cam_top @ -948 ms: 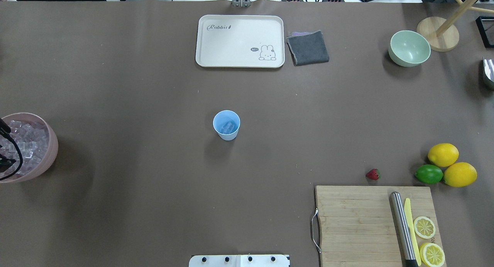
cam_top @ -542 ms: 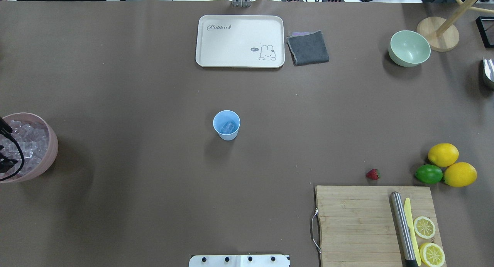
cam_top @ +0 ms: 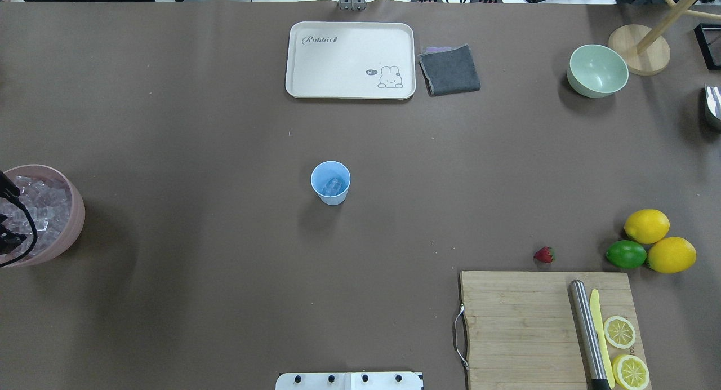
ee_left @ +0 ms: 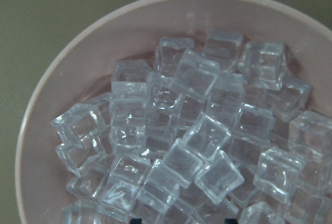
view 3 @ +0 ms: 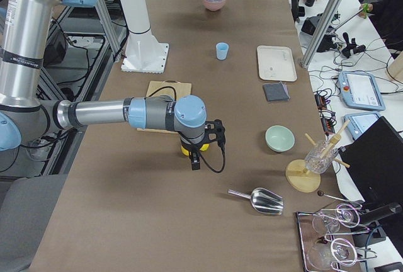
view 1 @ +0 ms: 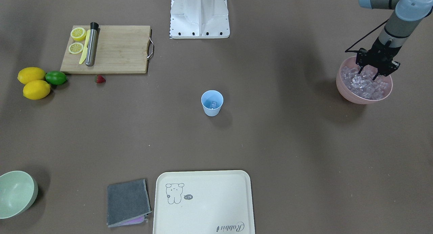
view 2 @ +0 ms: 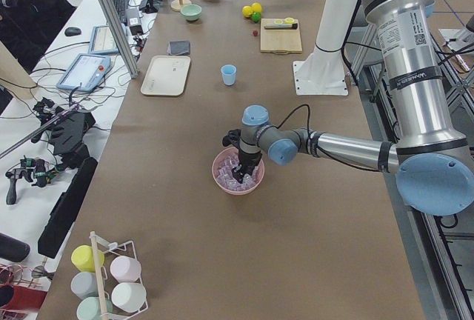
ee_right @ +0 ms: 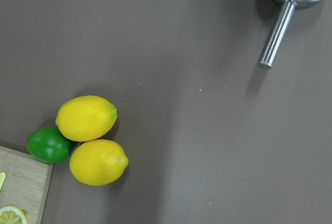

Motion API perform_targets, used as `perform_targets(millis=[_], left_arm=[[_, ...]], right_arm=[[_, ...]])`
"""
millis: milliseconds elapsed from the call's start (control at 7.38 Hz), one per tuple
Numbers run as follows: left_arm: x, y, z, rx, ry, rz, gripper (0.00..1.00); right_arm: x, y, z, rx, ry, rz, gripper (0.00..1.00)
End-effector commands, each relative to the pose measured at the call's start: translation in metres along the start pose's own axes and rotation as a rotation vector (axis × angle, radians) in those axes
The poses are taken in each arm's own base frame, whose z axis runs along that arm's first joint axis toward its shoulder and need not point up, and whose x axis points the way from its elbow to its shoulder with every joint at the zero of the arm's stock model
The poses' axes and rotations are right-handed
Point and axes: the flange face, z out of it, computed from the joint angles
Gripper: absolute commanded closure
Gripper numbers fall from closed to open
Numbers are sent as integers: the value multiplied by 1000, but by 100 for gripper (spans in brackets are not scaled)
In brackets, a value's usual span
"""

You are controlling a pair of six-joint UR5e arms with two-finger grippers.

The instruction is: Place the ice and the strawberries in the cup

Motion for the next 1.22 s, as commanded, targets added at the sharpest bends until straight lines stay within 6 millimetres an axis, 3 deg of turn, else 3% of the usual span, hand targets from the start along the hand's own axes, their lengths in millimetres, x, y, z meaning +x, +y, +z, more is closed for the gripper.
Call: perform_targets(millis=[0,135,406,1084], left_arm=[[5,-1,2,-3,4,-8,48],[5,0,2,-4,1,-7,55],[5,0,2,-5,-1,-3,100],[4,-5,-7,9,5,-1,100]], right_arm=[[0,1,0,-1,0,1,0],[0,1,0,-1,0,1,0],[2,5,2,-6,-1,7,0],[1,4,1,-4,-2,5,0]])
